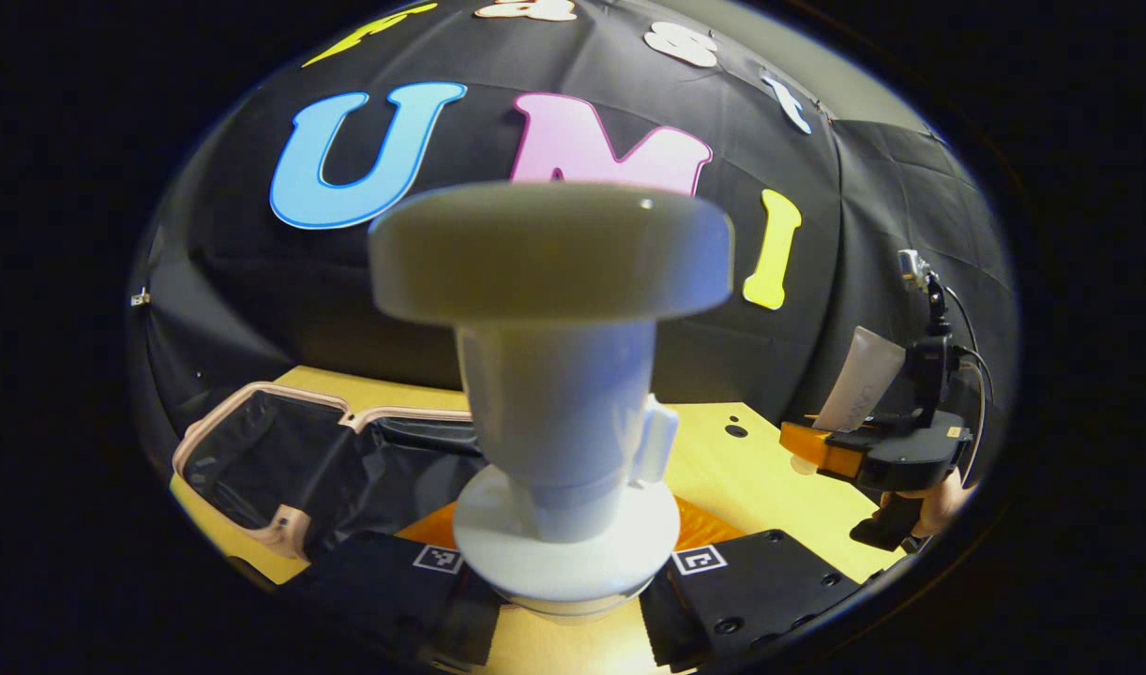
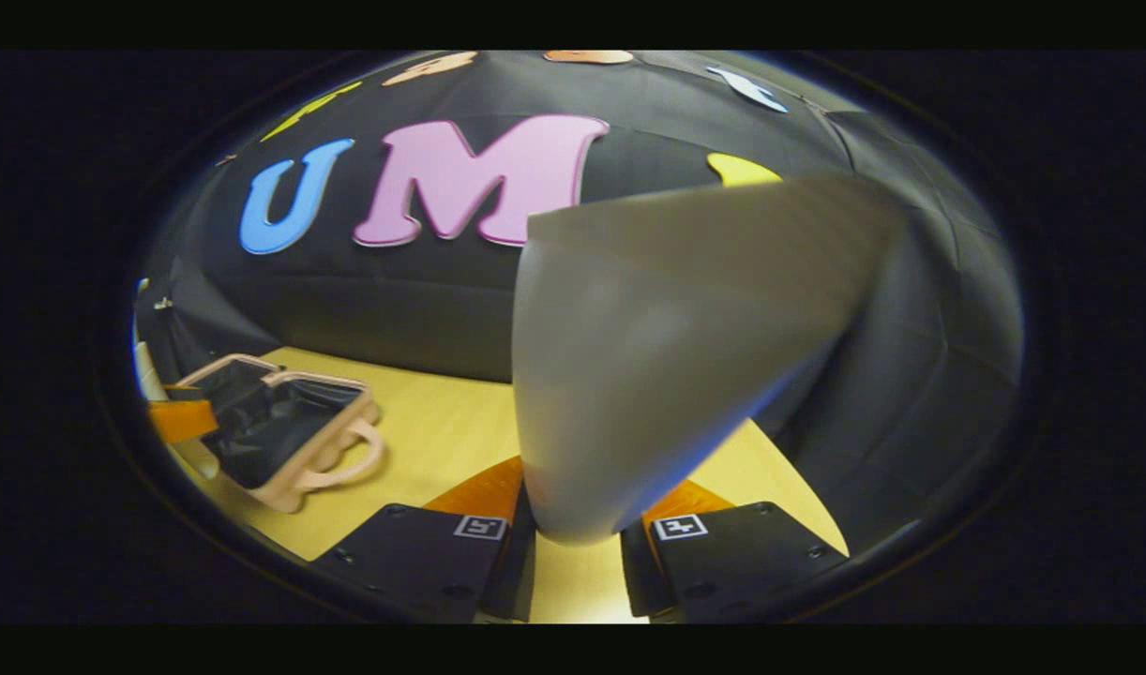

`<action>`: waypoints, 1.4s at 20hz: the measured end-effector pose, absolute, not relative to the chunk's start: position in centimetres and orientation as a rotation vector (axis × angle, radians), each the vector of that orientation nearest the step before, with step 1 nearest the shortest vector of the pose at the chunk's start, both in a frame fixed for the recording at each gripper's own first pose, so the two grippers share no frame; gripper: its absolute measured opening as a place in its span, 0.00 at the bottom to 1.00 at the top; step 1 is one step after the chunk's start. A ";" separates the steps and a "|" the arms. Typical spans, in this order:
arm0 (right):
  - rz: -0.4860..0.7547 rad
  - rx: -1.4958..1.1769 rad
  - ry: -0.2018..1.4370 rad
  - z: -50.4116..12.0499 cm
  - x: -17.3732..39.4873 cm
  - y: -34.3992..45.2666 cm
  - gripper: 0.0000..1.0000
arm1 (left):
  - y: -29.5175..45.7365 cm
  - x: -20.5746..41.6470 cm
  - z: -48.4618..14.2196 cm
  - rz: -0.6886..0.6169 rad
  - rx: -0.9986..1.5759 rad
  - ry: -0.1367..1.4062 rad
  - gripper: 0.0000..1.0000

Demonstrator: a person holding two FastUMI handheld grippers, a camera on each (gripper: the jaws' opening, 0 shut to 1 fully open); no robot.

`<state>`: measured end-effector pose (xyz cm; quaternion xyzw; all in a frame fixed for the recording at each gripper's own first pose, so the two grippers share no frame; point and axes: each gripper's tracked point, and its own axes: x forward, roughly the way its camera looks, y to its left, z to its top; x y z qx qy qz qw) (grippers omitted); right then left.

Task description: First open the suitcase, pack the skin care products into it, and then close the suitcase.

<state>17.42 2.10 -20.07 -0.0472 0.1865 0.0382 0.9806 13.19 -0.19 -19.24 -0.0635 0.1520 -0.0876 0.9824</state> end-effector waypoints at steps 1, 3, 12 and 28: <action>0.094 -0.083 0.368 -19.1 16.3 4.2 0.42 | 1.5 12.9 -18.9 -0.175 -0.111 0.298 0.64; 0.146 -0.082 0.356 -17.3 14.1 8.2 0.42 | 4.3 12.8 -18.4 -0.176 -0.100 0.298 0.64; 0.423 -0.059 0.407 -18.0 11.0 24.2 0.42 | 12.0 18.8 -25.8 -0.149 -0.080 0.581 0.64; 0.512 0.046 0.611 -23.1 16.4 27.1 0.41 | 14.5 21.1 -36.5 -0.020 0.030 1.091 0.67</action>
